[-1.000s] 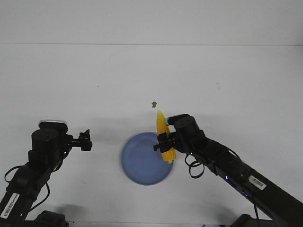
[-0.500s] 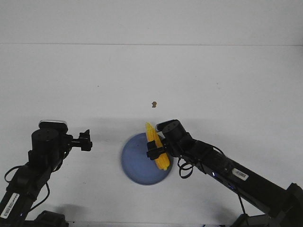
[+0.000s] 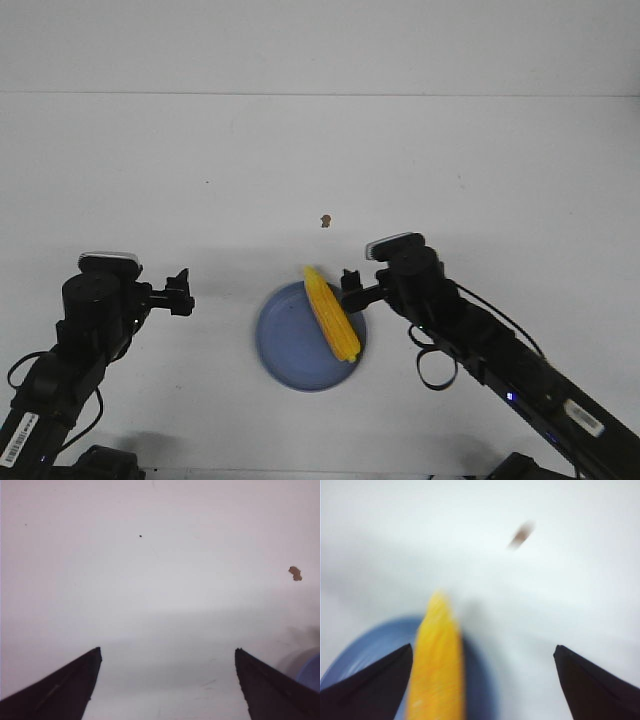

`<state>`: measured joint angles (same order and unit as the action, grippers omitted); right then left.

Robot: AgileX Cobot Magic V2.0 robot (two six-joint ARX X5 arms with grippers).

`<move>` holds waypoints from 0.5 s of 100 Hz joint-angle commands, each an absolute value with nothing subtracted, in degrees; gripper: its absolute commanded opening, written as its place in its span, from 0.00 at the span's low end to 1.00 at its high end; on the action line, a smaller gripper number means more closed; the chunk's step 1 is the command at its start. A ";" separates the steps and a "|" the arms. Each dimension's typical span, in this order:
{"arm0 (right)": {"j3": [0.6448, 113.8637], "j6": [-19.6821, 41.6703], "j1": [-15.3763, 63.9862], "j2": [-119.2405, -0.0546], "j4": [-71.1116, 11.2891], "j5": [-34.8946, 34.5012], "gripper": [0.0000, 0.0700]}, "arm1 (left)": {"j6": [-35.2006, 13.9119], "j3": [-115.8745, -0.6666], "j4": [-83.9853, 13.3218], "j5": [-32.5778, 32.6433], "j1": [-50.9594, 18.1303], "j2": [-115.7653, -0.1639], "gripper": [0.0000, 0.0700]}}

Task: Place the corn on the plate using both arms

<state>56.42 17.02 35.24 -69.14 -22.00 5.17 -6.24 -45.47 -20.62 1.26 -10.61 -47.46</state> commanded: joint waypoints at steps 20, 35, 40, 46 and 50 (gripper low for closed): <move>56.99 6.96 25.78 -51.03 -28.40 14.41 0.85 | -4.91 -46.24 -17.45 1.32 -10.55 -41.89 0.78; 56.12 5.50 18.68 -40.49 -32.03 15.05 0.85 | -3.60 -46.22 -19.31 1.34 -10.46 -38.81 0.77; 55.02 5.34 16.95 -37.30 -32.38 15.03 0.85 | -3.40 -46.11 -20.21 1.34 -10.46 -38.02 0.77; 53.08 4.91 15.57 -33.45 -32.45 15.05 0.85 | -3.40 -45.67 -21.04 1.34 -10.46 -36.97 0.77; 51.31 4.60 14.90 -30.63 -32.45 15.05 0.85 | -3.42 -45.06 -21.23 1.32 -10.46 -36.12 0.77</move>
